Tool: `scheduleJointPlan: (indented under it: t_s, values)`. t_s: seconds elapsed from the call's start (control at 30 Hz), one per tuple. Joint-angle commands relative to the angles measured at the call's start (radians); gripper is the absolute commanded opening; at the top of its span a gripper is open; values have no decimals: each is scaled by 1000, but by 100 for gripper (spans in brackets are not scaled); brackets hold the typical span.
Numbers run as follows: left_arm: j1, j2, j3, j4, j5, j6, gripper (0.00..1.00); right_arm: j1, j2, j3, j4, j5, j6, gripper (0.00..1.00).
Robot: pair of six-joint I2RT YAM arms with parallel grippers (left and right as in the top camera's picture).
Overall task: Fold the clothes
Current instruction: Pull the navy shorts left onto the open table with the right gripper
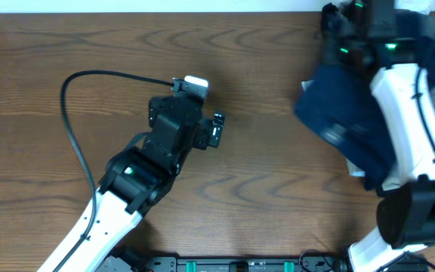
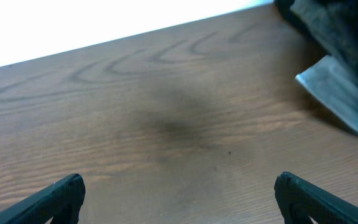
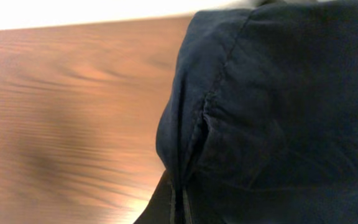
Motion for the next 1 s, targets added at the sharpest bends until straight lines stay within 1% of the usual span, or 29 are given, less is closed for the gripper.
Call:
scheduleJointPlan:
  t_s: [0.0,0.13,0.43,0.63,0.97]
  values:
    - [-3,-17,23,-13,-11,8,98,125,7,13,58,-73,40,1]
    - [-3,-17,23,-41,-11,8,98,237,67,13,172,-73,99,1]
    - [-3,-17,23,-76,-11,8,98,408,272,13,386,-100,172,1]
    - [-3,-17,23,-91,-11,8,98,482,352,13,424,-161,196,1]
    - [-3,-17,23,-90,-11,8,98,564,353,14,452,-165,198,1]
